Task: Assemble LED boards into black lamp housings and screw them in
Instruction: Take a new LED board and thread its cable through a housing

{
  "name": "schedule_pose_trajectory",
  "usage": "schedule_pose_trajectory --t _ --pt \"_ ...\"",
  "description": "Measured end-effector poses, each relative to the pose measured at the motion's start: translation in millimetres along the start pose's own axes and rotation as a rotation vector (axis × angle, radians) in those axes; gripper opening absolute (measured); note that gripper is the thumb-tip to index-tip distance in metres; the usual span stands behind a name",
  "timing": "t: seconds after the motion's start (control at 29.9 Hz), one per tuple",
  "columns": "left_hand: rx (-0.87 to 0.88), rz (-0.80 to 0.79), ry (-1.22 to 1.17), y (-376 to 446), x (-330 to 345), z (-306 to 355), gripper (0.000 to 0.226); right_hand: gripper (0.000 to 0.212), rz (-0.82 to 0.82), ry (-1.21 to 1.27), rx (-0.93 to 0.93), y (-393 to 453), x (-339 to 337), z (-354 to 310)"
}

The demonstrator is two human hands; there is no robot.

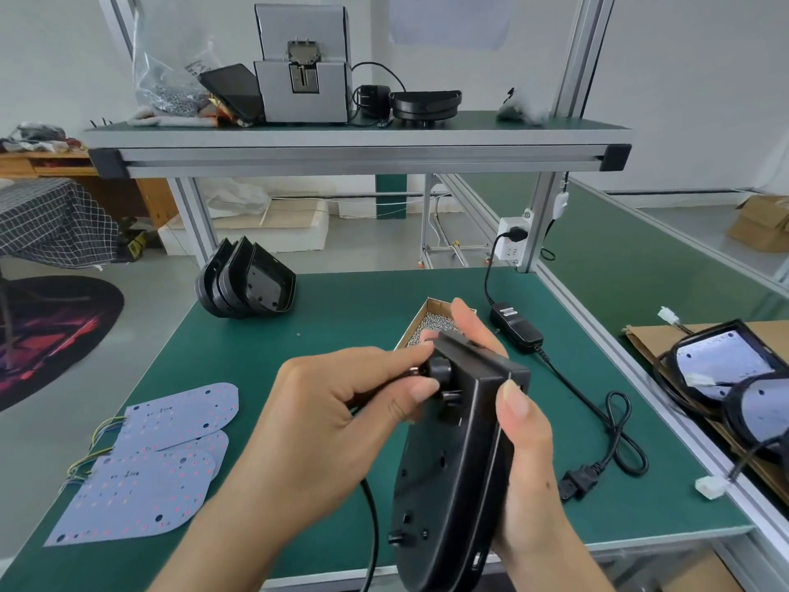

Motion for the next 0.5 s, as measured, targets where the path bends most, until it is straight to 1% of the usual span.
schedule_pose_trajectory --t 0.07,0.1,0.17,0.27,0.33,0.44,0.5 --pt "-0.148 -0.024 -0.154 -1 4 -9 0.019 0.087 -0.005 -0.039 -0.025 3 0 -6" --pt "-0.189 -0.042 -0.165 -2 5 -12 0.017 0.088 -0.015 -0.059 -0.038 5 0 -8" --pt "-0.203 -0.089 -0.129 -2 5 -13 0.013 0.091 -0.039 -0.098 -0.058 7 1 -13" --pt "-0.161 -0.127 -0.029 -3 -1 -7 0.013 0.092 -0.085 -0.171 -0.088 6 3 -17" --pt "-0.124 -0.175 0.093 -3 -2 -4 0.016 0.093 -0.113 -0.172 -0.080 4 5 -15" --pt "-0.026 -0.363 0.242 -4 9 -1 0.038 0.095 -0.155 -0.172 -0.081 0 7 -12" --pt "0.053 -0.427 0.243 -5 12 4 0.040 0.093 -0.162 -0.143 -0.076 1 7 -13"
Point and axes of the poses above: each hand's wrist, its own y-axis towards the middle knuckle, its own x-axis out of the palm, z = x × y, the point moved 9 cm from there along y, towards the middle knuckle, and after that the axes turned 15 degrees about y, right-handed, at the moved point
